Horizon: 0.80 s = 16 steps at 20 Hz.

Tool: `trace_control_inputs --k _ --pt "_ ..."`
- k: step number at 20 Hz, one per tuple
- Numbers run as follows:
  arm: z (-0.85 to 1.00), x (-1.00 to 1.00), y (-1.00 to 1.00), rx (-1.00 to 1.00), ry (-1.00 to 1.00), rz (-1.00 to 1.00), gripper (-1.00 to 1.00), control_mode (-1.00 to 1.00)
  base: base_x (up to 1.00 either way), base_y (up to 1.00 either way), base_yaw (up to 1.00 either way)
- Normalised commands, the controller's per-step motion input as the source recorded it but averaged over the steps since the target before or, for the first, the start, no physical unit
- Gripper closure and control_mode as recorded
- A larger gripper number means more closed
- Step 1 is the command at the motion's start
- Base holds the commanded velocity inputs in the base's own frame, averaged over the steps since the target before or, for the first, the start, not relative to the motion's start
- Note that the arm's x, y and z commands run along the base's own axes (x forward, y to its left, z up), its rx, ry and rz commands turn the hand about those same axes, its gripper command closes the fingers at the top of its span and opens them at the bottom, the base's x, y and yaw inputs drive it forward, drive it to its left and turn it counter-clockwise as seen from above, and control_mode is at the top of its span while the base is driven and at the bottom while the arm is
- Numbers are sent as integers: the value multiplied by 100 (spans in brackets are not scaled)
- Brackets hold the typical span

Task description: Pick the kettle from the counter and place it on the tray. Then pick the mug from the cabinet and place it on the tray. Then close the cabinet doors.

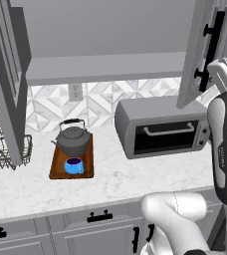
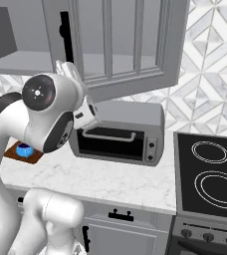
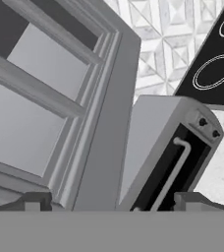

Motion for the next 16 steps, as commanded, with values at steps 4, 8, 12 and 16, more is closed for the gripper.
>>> trace_control_inputs --k 4,8,12,16 --pt "-16 86 23 -1 0 5 -100 -100 0 0 0" --pt "-16 94 21 -1 0 7 -100 -100 0 0 0" --pt "-24 99 20 -1 0 9 -100 -100 0 0 0" --pt "-27 100 4 -2 0 9 -100 -100 0 0 0"
